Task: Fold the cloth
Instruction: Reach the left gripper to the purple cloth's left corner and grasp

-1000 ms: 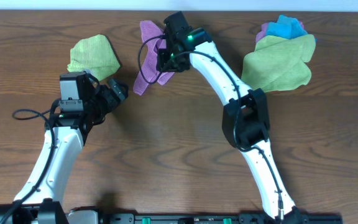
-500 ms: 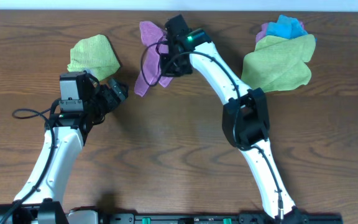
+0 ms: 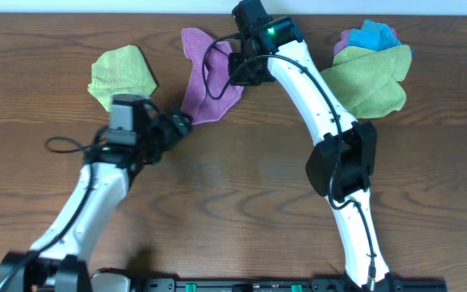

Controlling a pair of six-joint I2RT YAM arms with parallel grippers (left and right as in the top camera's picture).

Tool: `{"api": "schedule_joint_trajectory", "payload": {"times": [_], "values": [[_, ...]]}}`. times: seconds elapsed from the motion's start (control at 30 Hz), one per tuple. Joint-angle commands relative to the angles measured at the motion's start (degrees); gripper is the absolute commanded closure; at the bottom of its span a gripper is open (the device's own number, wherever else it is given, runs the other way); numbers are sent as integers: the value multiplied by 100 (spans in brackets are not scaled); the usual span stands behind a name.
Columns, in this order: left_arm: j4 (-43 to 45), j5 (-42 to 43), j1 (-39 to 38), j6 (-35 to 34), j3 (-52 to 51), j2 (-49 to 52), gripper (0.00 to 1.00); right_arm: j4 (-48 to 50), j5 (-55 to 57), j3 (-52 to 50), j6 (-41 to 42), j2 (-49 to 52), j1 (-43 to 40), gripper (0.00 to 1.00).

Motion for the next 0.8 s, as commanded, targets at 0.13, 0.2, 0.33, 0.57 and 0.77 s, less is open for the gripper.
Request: {"api": "schedule_joint_trajectory", "payload": {"times": [0.13,0.2,0.33,0.57,0.77], "values": [[153,-157,-48,116,422,1093,4,-151,103,7,-90,-81,9,99],[212,-334,-50,243,538,1228,4,-149,103,7,-90,-92,11,99],[245,-601,-50,732,848,1547,4,-149,98,7,-90,-125,11,99],[356,-680,-57,894,1231,2175,4,-146,98,7,-90,-166,9,99],[763,-660,-81,911,1237,2409,3,-144,98,7,-90,-166,7,99]]}}
